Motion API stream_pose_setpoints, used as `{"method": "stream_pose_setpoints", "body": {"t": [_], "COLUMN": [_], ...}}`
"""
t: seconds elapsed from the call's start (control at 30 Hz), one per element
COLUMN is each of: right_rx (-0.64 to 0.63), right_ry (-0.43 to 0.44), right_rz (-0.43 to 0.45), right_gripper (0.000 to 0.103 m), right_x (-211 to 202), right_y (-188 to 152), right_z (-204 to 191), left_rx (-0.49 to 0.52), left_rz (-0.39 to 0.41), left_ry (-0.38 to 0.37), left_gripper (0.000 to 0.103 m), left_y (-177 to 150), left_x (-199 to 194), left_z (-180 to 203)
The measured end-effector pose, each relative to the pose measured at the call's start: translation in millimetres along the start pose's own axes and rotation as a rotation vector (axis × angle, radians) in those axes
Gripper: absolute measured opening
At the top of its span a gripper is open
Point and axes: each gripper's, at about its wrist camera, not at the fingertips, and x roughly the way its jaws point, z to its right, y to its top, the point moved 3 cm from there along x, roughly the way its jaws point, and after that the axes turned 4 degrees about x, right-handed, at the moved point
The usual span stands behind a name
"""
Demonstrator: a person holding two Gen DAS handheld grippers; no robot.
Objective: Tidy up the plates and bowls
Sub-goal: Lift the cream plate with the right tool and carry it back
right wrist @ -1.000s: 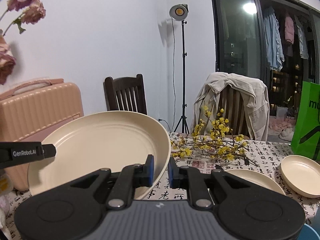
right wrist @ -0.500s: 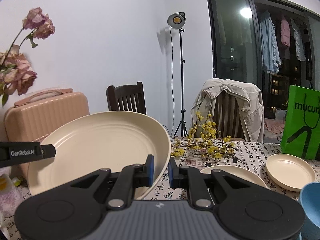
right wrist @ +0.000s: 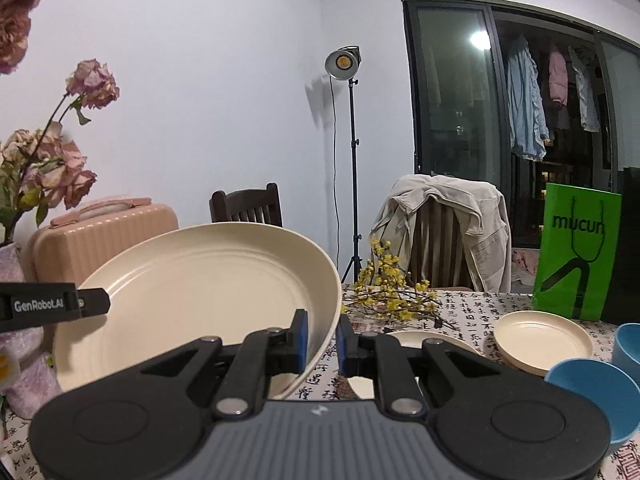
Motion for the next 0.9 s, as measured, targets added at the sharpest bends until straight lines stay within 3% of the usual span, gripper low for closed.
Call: {"method": "stream_pose_setpoints", "body": {"t": [0.9], "right_rx": [0.039], "right_ry": [-0.033], "right_rz": [0.057], "right_gripper": [0.014], "right_x": [-118], "right_y": [-17], "right_z": [57], "left_rx": [0.051], "left_rz": [0.045], "left_ry": [-0.044], "left_gripper": [0.021], "left_y": [-25], "left_x": [-100], "left_z": [57]}}
